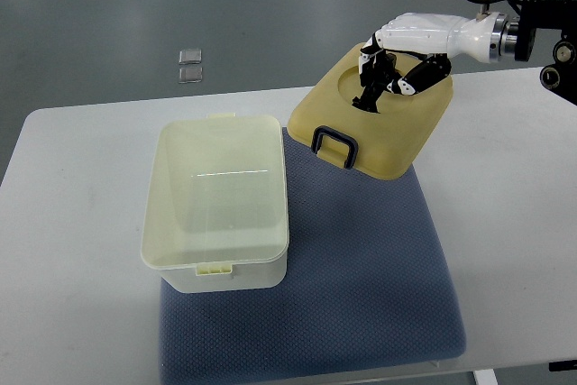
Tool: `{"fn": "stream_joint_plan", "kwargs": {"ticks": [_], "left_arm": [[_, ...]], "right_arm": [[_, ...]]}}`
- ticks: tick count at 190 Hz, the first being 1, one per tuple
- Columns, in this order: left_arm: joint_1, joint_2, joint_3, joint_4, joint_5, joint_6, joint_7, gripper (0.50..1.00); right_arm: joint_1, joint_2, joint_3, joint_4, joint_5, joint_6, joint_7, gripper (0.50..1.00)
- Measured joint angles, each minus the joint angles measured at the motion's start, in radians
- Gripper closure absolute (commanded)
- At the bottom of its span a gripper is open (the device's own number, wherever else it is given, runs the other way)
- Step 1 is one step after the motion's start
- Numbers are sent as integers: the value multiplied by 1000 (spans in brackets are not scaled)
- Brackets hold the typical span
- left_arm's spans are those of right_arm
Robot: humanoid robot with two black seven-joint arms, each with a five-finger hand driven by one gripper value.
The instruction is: Open white storage box with right hand
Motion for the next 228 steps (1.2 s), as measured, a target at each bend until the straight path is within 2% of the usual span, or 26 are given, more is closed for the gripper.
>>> {"fn": "stream_joint_plan", "kwargs": {"ticks": [129,139,147,148,149,154,164,179,196,217,228], "left_arm": [[-1,0,0,0,0,0,0,500],[0,0,0,0,0,0,0,500],[-1,0,0,0,0,0,0,500],[-1,0,0,0,0,0,0,500],[-1,0,0,0,0,0,0,500],[0,0,0,0,0,0,0,500],[0,0,0,0,0,0,0,500],[-1,0,0,0,0,0,0,500],[0,0,0,0,0,0,0,500],[0,0,0,0,0,0,0,500],[0,0,0,0,0,0,0,500]], "right_arm": [[-174,80,-19,0,-17,-54,0,998],[-181,87,-19,0,-17,-54,0,942],[-186,89,-19,0,-14,-54,0,871],[-186,90,-19,0,-14,-54,0,847],[-187,90,-19,0,-14,-54,0,846],[-190,90,-19,0,-11,-54,0,783],[-193,90,-17,0,-7,-54,0,720],[-200,90,-14,0,-3,-55,0,701],[-207,90,-9,0,0,-55,0,646],[-208,88,-5,0,5,-52,0,636],[-208,85,-3,0,17,-50,0,603]]}}
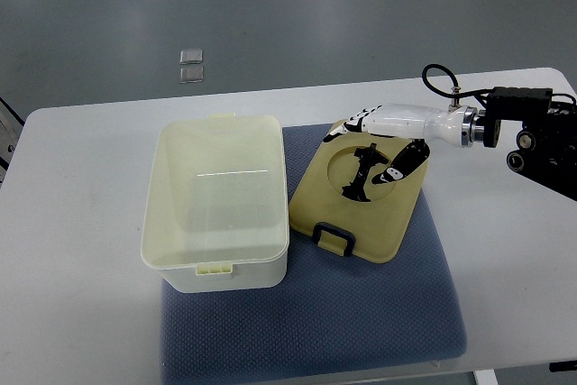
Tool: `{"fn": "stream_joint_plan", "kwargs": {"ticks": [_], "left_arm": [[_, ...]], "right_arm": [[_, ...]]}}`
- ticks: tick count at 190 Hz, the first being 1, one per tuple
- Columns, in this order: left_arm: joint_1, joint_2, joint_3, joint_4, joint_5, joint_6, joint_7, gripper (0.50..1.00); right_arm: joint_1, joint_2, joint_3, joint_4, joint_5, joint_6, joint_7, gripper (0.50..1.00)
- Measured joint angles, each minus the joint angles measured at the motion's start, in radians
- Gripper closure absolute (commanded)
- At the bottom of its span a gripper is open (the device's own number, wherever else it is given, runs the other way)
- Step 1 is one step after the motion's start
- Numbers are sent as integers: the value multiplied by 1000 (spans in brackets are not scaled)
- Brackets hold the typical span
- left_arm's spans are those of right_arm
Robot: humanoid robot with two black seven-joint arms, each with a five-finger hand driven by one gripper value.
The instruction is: Open white storage box with right hand
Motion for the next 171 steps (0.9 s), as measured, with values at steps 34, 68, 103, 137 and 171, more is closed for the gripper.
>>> {"fn": "stream_joint_plan", "kwargs": {"ticks": [34,68,103,137,171], "left_arm": [[0,0,0,0,0,0,0,500],[0,0,0,0,0,0,0,500],[0,0,0,0,0,0,0,500],[0,0,0,0,0,0,0,500],[0,0,0,0,0,0,0,500]], "right_arm": [[4,-8,10,0,131,4,0,603],[2,-7,78,-5,429,45,0,603],[-34,29,121,-74,876,68,0,603],[-75,111,156,-161,1217,55,0,603],[-94,137,175,-193,1430,30,-68,603]]}}
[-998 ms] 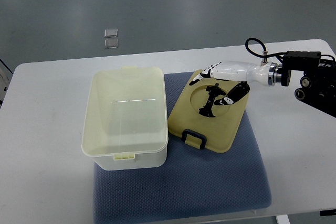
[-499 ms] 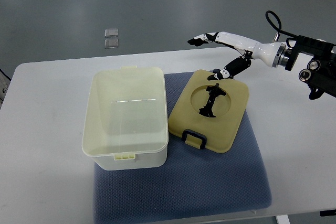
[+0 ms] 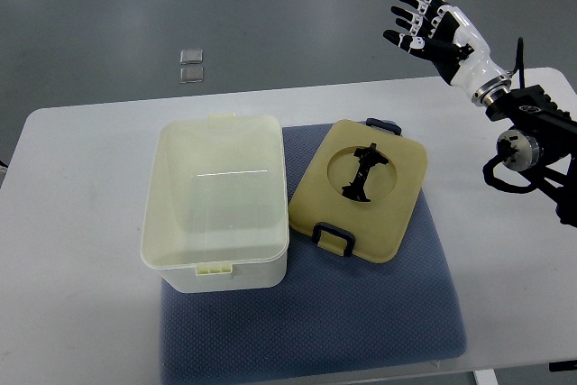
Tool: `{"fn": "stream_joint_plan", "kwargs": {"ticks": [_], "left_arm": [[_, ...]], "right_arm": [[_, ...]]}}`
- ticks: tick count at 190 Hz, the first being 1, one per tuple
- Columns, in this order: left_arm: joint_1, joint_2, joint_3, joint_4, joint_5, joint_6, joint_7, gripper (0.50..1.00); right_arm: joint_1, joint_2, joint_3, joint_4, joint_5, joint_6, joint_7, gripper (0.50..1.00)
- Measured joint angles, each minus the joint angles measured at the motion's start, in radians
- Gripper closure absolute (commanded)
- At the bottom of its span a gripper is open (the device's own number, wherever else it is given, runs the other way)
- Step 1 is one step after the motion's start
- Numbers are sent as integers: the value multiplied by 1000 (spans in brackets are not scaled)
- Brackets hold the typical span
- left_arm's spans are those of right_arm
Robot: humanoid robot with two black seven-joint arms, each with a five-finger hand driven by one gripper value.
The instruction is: Open white storage box with right hand
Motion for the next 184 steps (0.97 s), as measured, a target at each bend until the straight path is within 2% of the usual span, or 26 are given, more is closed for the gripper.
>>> {"fn": "stream_joint_plan", "kwargs": {"ticks": [20,43,73,92,125,184], "left_arm": [[0,0,0,0,0,0,0,500],[0,0,0,0,0,0,0,500],[0,0,0,0,0,0,0,500],[0,0,0,0,0,0,0,500],[0,0,0,0,0,0,0,500],[0,0,-1,0,0,0,0,500]], "right_arm": [[-6,3,0,-3,81,-4,-80,603],[-15,25,2,-6,105,24,-106,581],[-37,59,20,-45,101,119,-102,579],[-52,77,38,-87,97,147,-84,570],[-64,109,61,-134,98,136,-47,570],[-85,117,84,-162,102,106,-39,570]]}}
